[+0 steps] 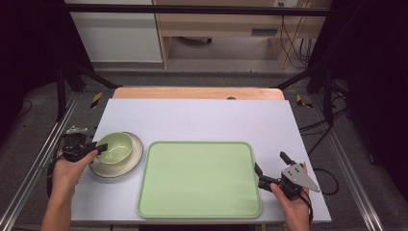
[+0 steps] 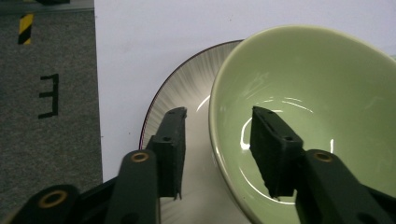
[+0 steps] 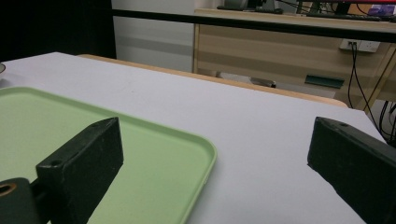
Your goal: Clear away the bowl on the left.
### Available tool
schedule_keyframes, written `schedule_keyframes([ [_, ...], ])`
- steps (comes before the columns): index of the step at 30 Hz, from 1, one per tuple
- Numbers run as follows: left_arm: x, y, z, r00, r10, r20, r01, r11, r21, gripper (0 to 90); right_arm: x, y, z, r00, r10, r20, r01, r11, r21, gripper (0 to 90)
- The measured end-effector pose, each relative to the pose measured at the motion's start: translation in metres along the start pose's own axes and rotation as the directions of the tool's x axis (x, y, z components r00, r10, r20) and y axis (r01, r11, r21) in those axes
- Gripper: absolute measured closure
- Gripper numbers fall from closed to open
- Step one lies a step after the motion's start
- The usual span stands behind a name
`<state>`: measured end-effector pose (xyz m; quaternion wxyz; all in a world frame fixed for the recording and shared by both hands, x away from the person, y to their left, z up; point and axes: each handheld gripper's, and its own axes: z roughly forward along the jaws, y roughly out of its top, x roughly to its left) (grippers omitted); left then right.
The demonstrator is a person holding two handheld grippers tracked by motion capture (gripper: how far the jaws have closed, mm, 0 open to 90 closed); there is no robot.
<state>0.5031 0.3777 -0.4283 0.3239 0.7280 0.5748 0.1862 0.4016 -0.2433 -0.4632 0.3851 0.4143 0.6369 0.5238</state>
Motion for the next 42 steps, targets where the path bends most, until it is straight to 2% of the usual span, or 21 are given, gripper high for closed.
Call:
schedule_keyframes([
  [1, 0.0, -0.001, 0.002, 1.0, -0.005, 0.004, 0.005, 1.0, 0.007, 62.0, 0.0, 0.0, -0.001, 1.0, 0.0, -0.001, 0.0, 1.0, 0.0, 3.5],
  [11, -0.002, -0.002, 0.007, 0.9999, -0.014, 0.003, 0.013, 0.9995, 0.028, 73.7, 0.001, 0.001, -0.003, 1.0, -0.003, -0.006, 0.003, 1.0, -0.005, 3.5],
  [13, -0.001, -0.003, 0.007, 0.9999, -0.016, -0.003, 0.016, 0.9996, 0.025, 78.5, 0.002, 0.001, -0.003, 0.9999, -0.009, -0.012, 0.009, 1.0, 0.003, 3.5],
  [17, 0.001, -0.004, 0.009, 0.9997, -0.022, 0.013, 0.022, 0.9997, 0.009, 79.8, 0.002, 0.0, -0.001, 0.9998, -0.005, -0.018, 0.005, 1.0, 0.006, 3.6],
  [22, -0.001, -0.006, 0.008, 0.9998, -0.02, -0.002, 0.02, 0.9998, -0.005, 82.1, 0.003, -0.001, -0.002, 0.9998, -0.007, -0.021, 0.008, 1.0, 0.008, 3.5],
  [23, -0.001, -0.006, 0.008, 0.9993, -0.031, 0.02, 0.031, 0.9995, -0.007, 82.7, 0.003, -0.001, -0.002, 0.9997, -0.005, -0.022, 0.005, 1.0, 0.007, 3.5],
  [26, -0.002, -0.007, 0.008, 0.999, -0.036, 0.025, 0.036, 0.9993, -0.01, 83.1, 0.003, -0.001, -0.003, 0.9997, -0.004, -0.023, 0.004, 1.0, 0.008, 3.6],
  [28, -0.001, -0.007, 0.005, 0.9971, -0.057, 0.051, 0.058, 0.9979, -0.03, 83.6, 0.003, -0.001, -0.003, 0.9998, -0.003, -0.022, 0.003, 1.0, 0.007, 3.6],
  [31, -0.002, -0.007, 0.003, 0.9984, -0.046, 0.033, 0.047, 0.9983, -0.034, 83.7, 0.003, -0.001, -0.003, 0.9998, -0.002, -0.022, 0.003, 1.0, 0.008, 3.6],
  [34, -0.001, -0.007, -0.007, 0.9972, -0.072, 0.022, 0.074, 0.9938, -0.083, 82.5, 0.003, -0.001, -0.002, 0.9998, -0.001, -0.021, 0.001, 1.0, 0.015, 3.6],
  [36, -0.001, -0.007, -0.01, 0.9966, -0.08, 0.018, 0.082, 0.9923, -0.093, 82.8, 0.003, 0.002, -0.003, 0.9998, -0.003, -0.021, 0.003, 1.0, 0.001, 3.6],
  [39, 0.001, -0.005, -0.017, 0.9918, -0.109, 0.067, 0.116, 0.9867, -0.114, 82.7, 0.002, 0.004, -0.004, 0.9996, 0.012, -0.024, -0.013, 1.0, -0.016, 3.6],
  [41, -0.001, -0.003, -0.018, 0.9907, -0.107, 0.084, 0.117, 0.9858, -0.121, 82.7, 0.002, 0.004, -0.004, 0.9997, 0.009, -0.023, -0.01, 1.0, -0.016, 3.6],
  [42, -0.003, -0.002, -0.019, 0.992, -0.096, 0.082, 0.106, 0.9864, -0.126, 82.7, 0.002, 0.004, -0.004, 0.9997, 0.008, -0.024, -0.008, 1.0, -0.019, 3.6],
])
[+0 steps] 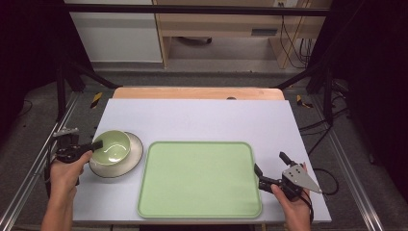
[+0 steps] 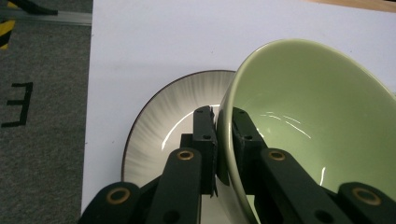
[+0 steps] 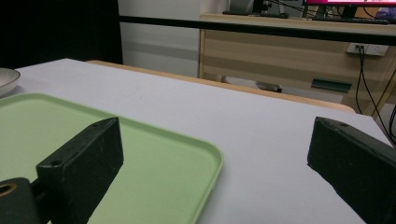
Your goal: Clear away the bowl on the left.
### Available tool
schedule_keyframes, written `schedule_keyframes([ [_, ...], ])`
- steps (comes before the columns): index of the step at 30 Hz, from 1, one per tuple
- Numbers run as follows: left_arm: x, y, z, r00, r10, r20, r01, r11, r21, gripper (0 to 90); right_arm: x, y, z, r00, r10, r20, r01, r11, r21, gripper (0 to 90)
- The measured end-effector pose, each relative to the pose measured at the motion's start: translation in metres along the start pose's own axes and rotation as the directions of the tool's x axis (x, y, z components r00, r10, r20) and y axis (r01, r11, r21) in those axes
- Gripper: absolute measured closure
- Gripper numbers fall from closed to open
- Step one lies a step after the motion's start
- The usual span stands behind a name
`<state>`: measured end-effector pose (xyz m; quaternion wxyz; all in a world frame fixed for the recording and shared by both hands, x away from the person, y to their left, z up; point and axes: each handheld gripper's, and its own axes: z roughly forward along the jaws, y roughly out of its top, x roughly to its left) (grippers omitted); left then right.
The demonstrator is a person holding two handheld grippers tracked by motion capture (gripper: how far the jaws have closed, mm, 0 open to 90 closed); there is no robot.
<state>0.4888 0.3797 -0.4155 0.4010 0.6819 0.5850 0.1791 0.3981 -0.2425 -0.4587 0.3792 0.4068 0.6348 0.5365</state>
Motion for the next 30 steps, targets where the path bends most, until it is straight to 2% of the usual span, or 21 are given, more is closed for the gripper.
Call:
schedule_keyframes([
  [1, -0.005, 0.001, 0.0, 0.9999, 0.015, 0.006, -0.015, 0.9999, 0.001, 82.6, 0.0, 0.002, 0.0, 0.9999, 0.008, -0.008, -0.008, 1.0, -0.016, 3.5],
  [4, -0.012, 0.0, -0.001, 0.9994, 0.028, 0.018, -0.028, 0.9996, -0.001, 82.6, -0.001, 0.004, 0.0, 0.9995, 0.032, -0.005, -0.032, 0.999, -0.023, 3.5],
  [5, -0.016, -0.003, -0.002, 0.9989, 0.027, 0.039, -0.027, 0.9996, -0.002, 82.6, -0.002, 0.004, -0.001, 0.9991, 0.042, -0.005, -0.042, 0.999, -0.029, 3.5],
  [7, -0.016, -0.006, -0.004, 0.9984, 0.01, 0.055, -0.01, 0.9999, -0.006, 82.5, 0.0, 0.004, -0.001, 0.9989, 0.045, -0.011, -0.046, 0.998, -0.031, 3.5],
  [9, -0.017, -0.01, -0.007, 0.9983, -0.007, 0.057, 0.008, 0.9999, -0.014, 82.6, 0.003, 0.005, -0.002, 0.9994, 0.031, -0.014, -0.031, 0.999, -0.03, 3.4],
  [12, -0.02, -0.015, -0.013, 0.9987, -0.006, 0.051, 0.007, 0.9999, -0.01, 82.4, 0.004, 0.007, -0.001, 0.9998, 0.012, -0.014, -0.012, 0.999, -0.036, 3.4],
  [13, -0.023, -0.02, -0.019, 0.9987, -0.005, 0.05, 0.006, 0.9999, -0.012, 82.4, 0.004, 0.007, 0.0, 0.9999, 0.005, -0.013, -0.006, 0.999, -0.034, 3.5],
  [15, -0.023, -0.018, -0.024, 0.9986, 0.01, 0.052, -0.01, 0.9999, -0.01, 82.4, 0.002, 0.007, -0.002, 1.0, 0.0, -0.003, 0.0, 1.0, -0.031, 3.5],
  [17, -0.025, -0.013, -0.028, 0.9992, 0.019, 0.036, -0.018, 0.9993, -0.033, 82.3, 0.002, 0.006, -0.005, 1.0, -0.007, -0.001, 0.007, 1.0, -0.027, 3.4],
  [19, -0.028, -0.01, -0.031, 0.9989, 0.023, 0.041, -0.02, 0.9985, -0.05, 82.3, 0.001, 0.005, -0.009, 0.9999, -0.011, 0.009, 0.011, 1.0, -0.017, 3.4],
  [23, -0.03, -0.01, -0.031, 0.9979, 0.009, 0.063, -0.005, 0.9977, -0.067, 82.4, -0.002, 0.005, -0.011, 0.9996, -0.006, 0.027, 0.006, 1.0, -0.016, 3.5],
  [24, -0.034, -0.011, -0.027, 0.9976, 0.008, 0.069, -0.003, 0.9976, -0.069, 82.4, -0.003, 0.006, -0.011, 0.9994, 0.017, 0.029, -0.016, 0.999, -0.027, 3.6],
  [25, -0.034, -0.011, -0.027, 0.9976, 0.008, 0.069, -0.003, 0.9976, -0.069, 82.4, -0.003, 0.006, -0.011, 0.9994, 0.017, 0.029, -0.016, 0.999, -0.027, 3.6],
  [27, -0.041, -0.012, -0.022, 0.9969, 0.03, 0.073, -0.026, 0.9984, -0.051, 82.4, -0.002, 0.008, -0.009, 0.9994, 0.022, 0.026, -0.021, 0.999, -0.032, 3.6],
  [30, -0.045, -0.012, -0.019, 0.9966, 0.038, 0.074, -0.035, 0.9984, -0.045, 82.3, -0.001, 0.008, -0.009, 0.9995, 0.027, 0.018, -0.026, 0.999, -0.036, 3.6],
])
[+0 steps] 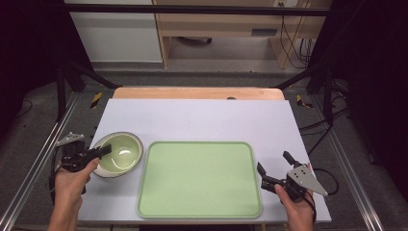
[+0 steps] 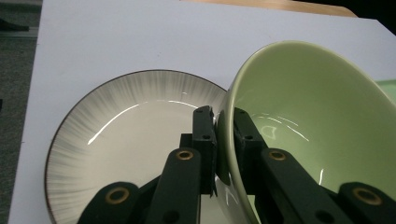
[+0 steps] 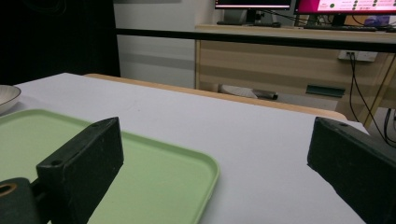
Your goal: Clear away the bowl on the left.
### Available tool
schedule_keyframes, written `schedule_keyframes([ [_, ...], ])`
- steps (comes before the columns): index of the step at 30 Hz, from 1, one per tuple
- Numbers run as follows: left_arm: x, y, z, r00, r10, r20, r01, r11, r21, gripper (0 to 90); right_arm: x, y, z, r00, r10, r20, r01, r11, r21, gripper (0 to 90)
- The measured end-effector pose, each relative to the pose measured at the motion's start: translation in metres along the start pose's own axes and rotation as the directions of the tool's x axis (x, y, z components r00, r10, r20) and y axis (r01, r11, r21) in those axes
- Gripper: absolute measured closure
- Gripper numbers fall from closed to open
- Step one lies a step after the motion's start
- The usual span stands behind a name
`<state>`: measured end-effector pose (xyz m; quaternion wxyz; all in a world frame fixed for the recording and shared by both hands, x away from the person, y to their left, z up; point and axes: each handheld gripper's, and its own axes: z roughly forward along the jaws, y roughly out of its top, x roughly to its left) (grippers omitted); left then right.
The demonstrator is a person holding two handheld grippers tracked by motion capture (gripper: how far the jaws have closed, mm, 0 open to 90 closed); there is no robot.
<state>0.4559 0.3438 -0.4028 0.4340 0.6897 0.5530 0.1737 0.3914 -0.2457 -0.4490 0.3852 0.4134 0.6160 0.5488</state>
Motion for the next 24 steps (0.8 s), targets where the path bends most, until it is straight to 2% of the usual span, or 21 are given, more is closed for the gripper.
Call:
schedule_keyframes([
  [4, -0.006, 0.001, 0.002, 1.0, -0.002, 0.009, 0.002, 1.0, 0.0, 82.3, 0.0, -0.002, 0.003, 0.9997, 0.0, -0.024, 0.0, 1.0, 0.003, 3.6],
  [12, -0.02, 0.005, 0.007, 0.9981, 0.039, 0.048, -0.039, 0.9992, 0.004, 82.3, -0.003, -0.002, 0.003, 0.9998, 0.016, -0.016, -0.016, 1.0, 0.004, 3.6],
  [14, -0.025, 0.005, 0.01, 0.9969, 0.057, 0.055, -0.058, 0.9983, 0.012, 82.3, -0.002, -0.003, 0.005, 0.9999, 0.01, -0.014, -0.01, 1.0, 0.004, 3.6],
  [22, -0.038, 0.006, 0.016, 0.9929, 0.074, 0.093, -0.077, 0.9967, 0.025, 82.3, 0.003, -0.003, 0.007, 0.9999, -0.005, -0.016, 0.005, 1.0, 0.014, 3.7],
  [24, -0.046, 0.007, 0.017, 0.991, 0.086, 0.102, -0.089, 0.9956, 0.028, 82.3, 0.002, -0.003, 0.008, 0.9998, -0.016, -0.014, 0.016, 1.0, 0.022, 3.6],
])
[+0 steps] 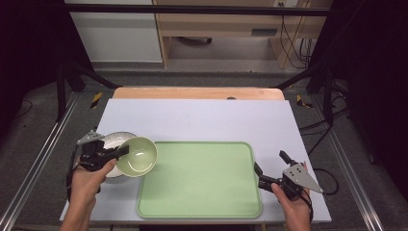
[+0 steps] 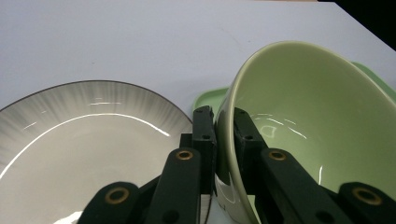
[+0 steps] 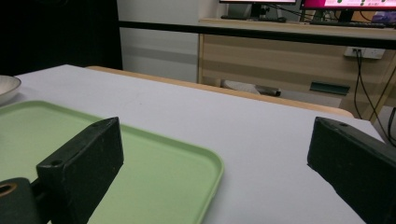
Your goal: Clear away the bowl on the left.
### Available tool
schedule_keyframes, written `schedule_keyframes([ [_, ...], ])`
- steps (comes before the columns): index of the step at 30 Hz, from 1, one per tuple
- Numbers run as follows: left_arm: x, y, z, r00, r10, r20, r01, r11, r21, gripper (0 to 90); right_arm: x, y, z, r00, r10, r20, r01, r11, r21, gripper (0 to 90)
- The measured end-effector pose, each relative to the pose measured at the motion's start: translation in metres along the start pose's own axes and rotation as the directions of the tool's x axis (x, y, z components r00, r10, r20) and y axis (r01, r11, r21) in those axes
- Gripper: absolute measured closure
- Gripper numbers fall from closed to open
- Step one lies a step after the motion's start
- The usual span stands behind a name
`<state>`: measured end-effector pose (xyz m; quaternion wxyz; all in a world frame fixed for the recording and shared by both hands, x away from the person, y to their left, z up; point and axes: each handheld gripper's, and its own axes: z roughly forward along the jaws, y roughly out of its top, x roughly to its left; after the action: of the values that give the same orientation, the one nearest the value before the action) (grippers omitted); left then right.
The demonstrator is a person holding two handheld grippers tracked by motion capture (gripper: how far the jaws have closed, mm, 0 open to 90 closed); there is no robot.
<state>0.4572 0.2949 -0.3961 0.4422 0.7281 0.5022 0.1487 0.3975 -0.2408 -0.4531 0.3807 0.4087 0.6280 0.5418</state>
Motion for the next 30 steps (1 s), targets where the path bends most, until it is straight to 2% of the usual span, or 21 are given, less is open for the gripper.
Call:
schedule_keyframes([
  [3, -0.008, 0.001, 0.005, 0.9996, 0.007, 0.026, -0.007, 0.9999, 0.011, 82.3, -0.002, 0.0, -0.004, 1.0, -0.005, 0.007, 0.005, 1.0, -0.005, 3.7],
  [9, -0.018, 0.002, 0.011, 0.9988, 0.023, 0.044, -0.024, 0.9995, 0.019, 82.2, -0.003, 0.0, -0.007, 1.0, 0.005, 0.002, -0.005, 1.0, -0.007, 3.8],
  [11, -0.025, 0.002, 0.016, 0.9976, 0.04, 0.057, -0.042, 0.9987, 0.029, 82.2, -0.003, 0.0, -0.006, 1.0, 0.008, 0.001, -0.008, 1.0, -0.009, 3.7],
  [19, -0.039, 0.002, 0.03, 0.9947, 0.066, 0.079, -0.07, 0.9964, 0.049, 82.2, 0.001, 0.0, -0.005, 1.0, 0.006, -0.002, -0.006, 1.0, 0.003, 3.8],
  [27, -0.051, 0.003, 0.043, 0.9918, 0.073, 0.105, -0.08, 0.9944, 0.068, 82.2, 0.001, 0.0, -0.003, 0.9999, 0.006, -0.015, -0.006, 1.0, 0.0, 3.9],
  [30, -0.058, 0.004, 0.05, 0.9891, 0.089, 0.117, -0.099, 0.9917, 0.081, 82.2, 0.001, 0.0, -0.003, 0.9999, 0.005, -0.014, -0.005, 1.0, 0.005, 3.9],
])
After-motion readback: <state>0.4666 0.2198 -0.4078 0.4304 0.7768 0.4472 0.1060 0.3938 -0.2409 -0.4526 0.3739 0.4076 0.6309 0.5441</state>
